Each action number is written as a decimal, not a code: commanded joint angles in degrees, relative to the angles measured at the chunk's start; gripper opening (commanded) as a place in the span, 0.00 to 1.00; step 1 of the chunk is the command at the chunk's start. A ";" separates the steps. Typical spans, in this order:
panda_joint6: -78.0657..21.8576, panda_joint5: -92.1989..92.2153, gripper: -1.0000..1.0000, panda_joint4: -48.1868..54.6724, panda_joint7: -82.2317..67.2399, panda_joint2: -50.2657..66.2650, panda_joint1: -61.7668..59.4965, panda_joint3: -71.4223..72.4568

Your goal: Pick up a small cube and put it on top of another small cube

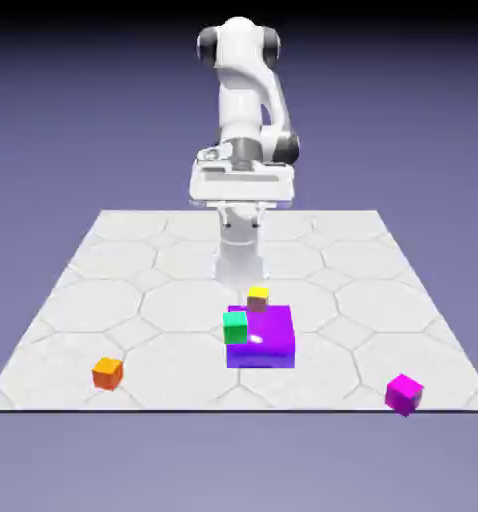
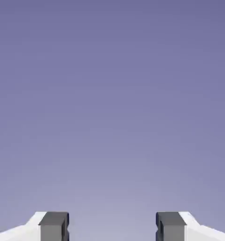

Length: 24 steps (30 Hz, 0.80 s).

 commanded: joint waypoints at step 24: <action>-18.42 14.83 0.50 36.37 -14.59 49.84 37.63 -12.94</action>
